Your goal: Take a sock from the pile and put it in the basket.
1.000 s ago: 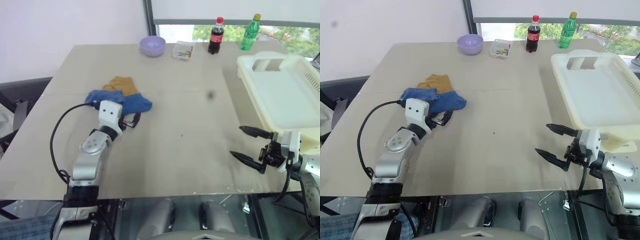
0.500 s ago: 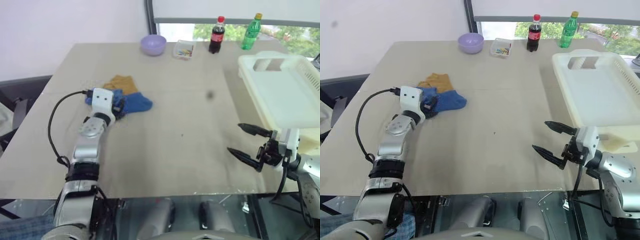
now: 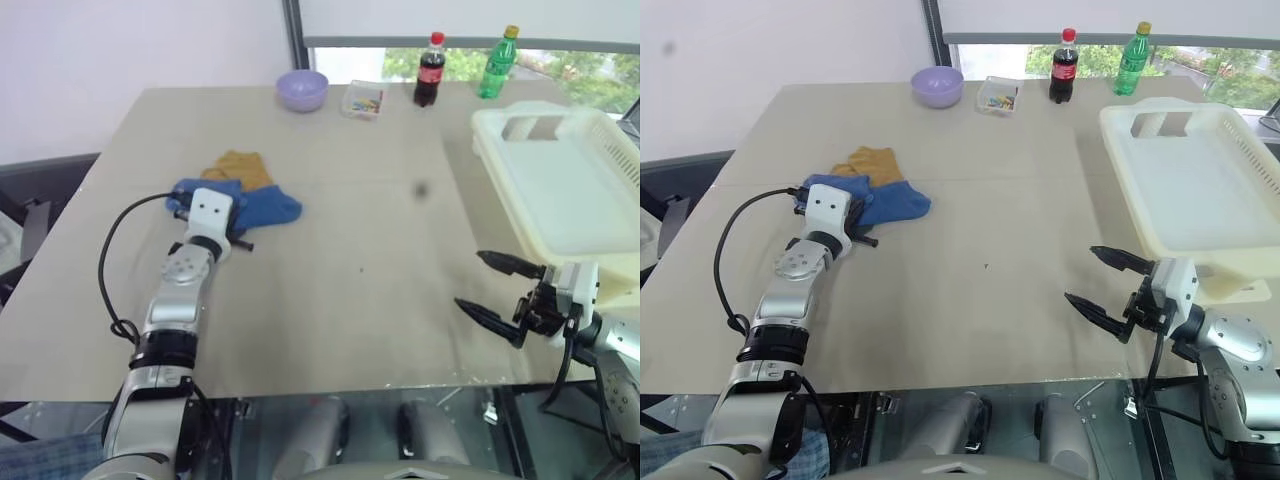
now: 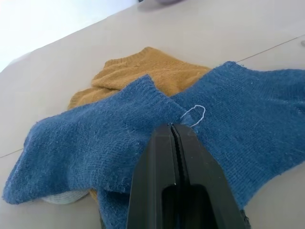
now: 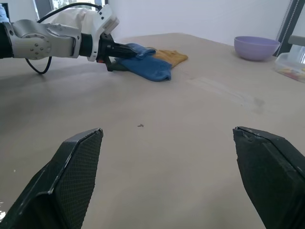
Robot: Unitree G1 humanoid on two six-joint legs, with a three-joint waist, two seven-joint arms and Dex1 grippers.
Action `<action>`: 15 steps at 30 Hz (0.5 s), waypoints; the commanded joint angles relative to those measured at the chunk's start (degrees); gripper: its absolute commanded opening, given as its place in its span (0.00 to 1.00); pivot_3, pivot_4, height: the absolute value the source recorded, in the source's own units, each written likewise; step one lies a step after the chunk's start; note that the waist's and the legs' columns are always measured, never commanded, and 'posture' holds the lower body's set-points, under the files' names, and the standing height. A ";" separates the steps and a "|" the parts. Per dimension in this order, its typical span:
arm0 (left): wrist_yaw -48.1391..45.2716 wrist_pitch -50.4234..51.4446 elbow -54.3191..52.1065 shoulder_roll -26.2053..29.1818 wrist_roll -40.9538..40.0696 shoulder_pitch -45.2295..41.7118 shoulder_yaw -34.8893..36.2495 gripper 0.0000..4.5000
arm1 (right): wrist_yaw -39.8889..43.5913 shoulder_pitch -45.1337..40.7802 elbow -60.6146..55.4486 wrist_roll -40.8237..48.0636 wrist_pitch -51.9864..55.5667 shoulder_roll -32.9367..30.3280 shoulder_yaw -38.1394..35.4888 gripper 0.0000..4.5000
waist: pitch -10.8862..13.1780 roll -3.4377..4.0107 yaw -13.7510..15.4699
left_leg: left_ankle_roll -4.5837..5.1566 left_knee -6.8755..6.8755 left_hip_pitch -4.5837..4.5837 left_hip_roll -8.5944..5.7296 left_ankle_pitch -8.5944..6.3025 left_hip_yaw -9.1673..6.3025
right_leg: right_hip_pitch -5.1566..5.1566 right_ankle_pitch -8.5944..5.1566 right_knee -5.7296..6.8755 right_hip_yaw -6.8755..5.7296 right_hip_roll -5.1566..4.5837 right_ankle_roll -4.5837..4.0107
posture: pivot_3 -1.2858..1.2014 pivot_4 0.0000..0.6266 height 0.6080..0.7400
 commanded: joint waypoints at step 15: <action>0.63 1.69 -3.92 0.79 2.91 1.05 -0.09 0.63 | 2.81 0.90 2.49 0.02 -3.49 0.01 -1.17 1.00 | 0.00 -0.01 -0.54 | -0.05 0.06 0.06 0.00 0.04 0.01 | -0.02 0.00 0.28 0.02 0.00 -0.01 | 0.52 0.24 1.00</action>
